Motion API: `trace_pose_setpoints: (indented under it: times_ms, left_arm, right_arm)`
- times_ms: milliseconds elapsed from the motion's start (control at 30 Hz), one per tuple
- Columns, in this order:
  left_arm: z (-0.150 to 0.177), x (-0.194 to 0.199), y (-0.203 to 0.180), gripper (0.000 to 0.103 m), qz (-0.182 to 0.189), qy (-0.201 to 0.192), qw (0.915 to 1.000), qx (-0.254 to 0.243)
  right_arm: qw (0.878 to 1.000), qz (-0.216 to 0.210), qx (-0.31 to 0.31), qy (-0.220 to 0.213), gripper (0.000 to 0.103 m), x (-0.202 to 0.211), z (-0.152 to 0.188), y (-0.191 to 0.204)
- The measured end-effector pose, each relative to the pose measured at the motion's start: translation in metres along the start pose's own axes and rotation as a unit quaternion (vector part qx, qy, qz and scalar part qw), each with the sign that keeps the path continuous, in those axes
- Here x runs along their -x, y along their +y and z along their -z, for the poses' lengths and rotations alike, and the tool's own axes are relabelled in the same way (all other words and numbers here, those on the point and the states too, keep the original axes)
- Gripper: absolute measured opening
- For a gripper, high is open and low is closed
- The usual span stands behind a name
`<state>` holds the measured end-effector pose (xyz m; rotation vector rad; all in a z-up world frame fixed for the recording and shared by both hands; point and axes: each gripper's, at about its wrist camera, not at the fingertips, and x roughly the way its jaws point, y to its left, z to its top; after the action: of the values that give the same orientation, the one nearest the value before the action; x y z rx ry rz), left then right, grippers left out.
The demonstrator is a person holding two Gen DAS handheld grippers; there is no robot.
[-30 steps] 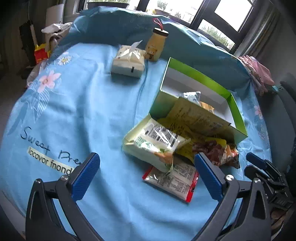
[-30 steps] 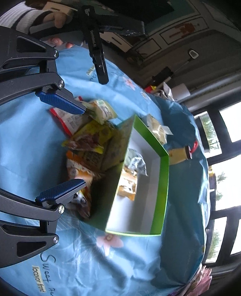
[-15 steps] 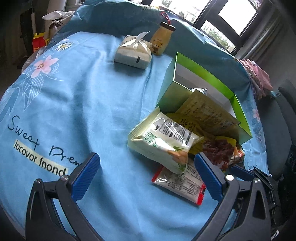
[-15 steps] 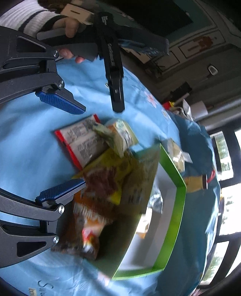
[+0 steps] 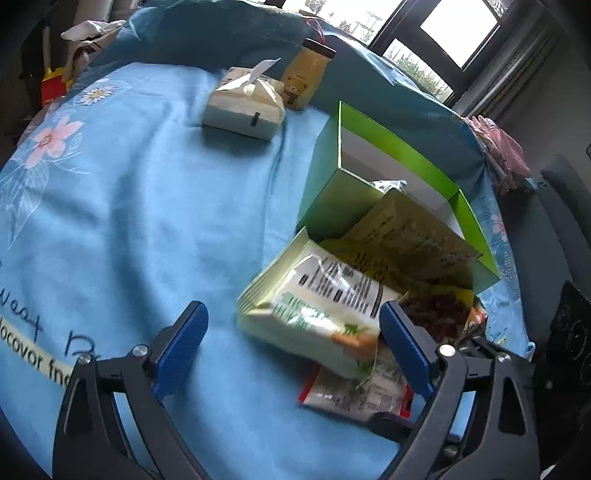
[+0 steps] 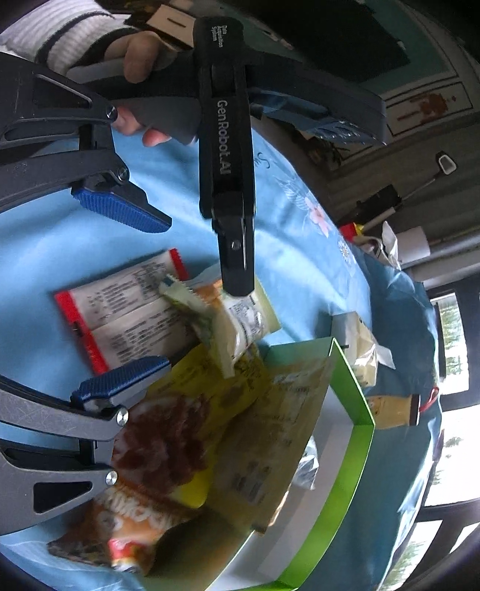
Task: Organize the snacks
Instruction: 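Close the left gripper on the green-white snack packet, then lift the green-white packet with the left gripper over the box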
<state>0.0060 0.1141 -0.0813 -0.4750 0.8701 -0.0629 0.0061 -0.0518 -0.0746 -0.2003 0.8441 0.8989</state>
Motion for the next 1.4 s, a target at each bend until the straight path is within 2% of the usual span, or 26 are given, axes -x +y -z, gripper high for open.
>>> trace_pose_setpoints:
  times_ms: [100,200,267,333,400,467,500,600,833,1167,1400]
  left_arm:
    - [-0.006,-0.006,-0.002,0.081,0.008,0.004,1.0000,-0.002]
    - [-0.009,-0.012,0.000,0.078,0.011,0.014,0.9998,0.000]
    - [-0.009,-0.013,0.001,0.071,0.018,0.017,0.9997,0.002]
    - [-0.010,-0.014,0.002,0.068,0.022,0.020,0.9995,0.004]
    - [-0.010,-0.014,0.005,0.065,0.025,0.023,0.9994,0.008]
    - [-0.009,-0.014,0.008,0.057,0.023,0.026,0.9993,0.012]
    - [-0.008,-0.014,0.009,0.055,0.022,0.027,0.9993,0.012]
    - [-0.007,-0.013,0.013,0.051,0.026,0.030,0.9990,0.020]
    - [0.000,-0.006,0.006,0.039,0.018,0.028,0.9994,0.008]
    - [0.014,0.017,-0.015,0.037,0.015,0.015,0.9998,-0.006]
    - [0.013,0.037,-0.040,0.036,0.022,-0.004,0.9995,-0.021]
  right_arm:
    - [1.000,-0.006,0.002,0.006,0.061,-0.008,-0.004,0.000]
    - [1.000,-0.008,0.005,0.009,0.057,-0.015,-0.007,0.001]
    - [1.000,-0.010,0.003,0.013,0.054,-0.019,-0.009,0.000]
    - [1.000,-0.011,0.005,0.013,0.051,-0.022,-0.010,0.000]
    - [1.000,-0.010,0.007,0.016,0.046,-0.025,-0.012,0.000]
    - [1.000,-0.010,0.008,0.015,0.039,-0.027,-0.013,-0.002]
    - [1.000,-0.011,0.006,0.015,0.034,-0.029,-0.014,-0.003]
    - [1.000,-0.016,-0.001,0.015,0.027,-0.031,-0.015,-0.009]
    - [1.000,-0.027,0.002,0.010,0.019,-0.027,-0.014,-0.009]
    - [0.999,-0.034,0.010,-0.007,0.018,-0.003,-0.007,-0.004]
    - [0.999,-0.036,0.009,-0.031,0.018,0.024,-0.005,-0.004]
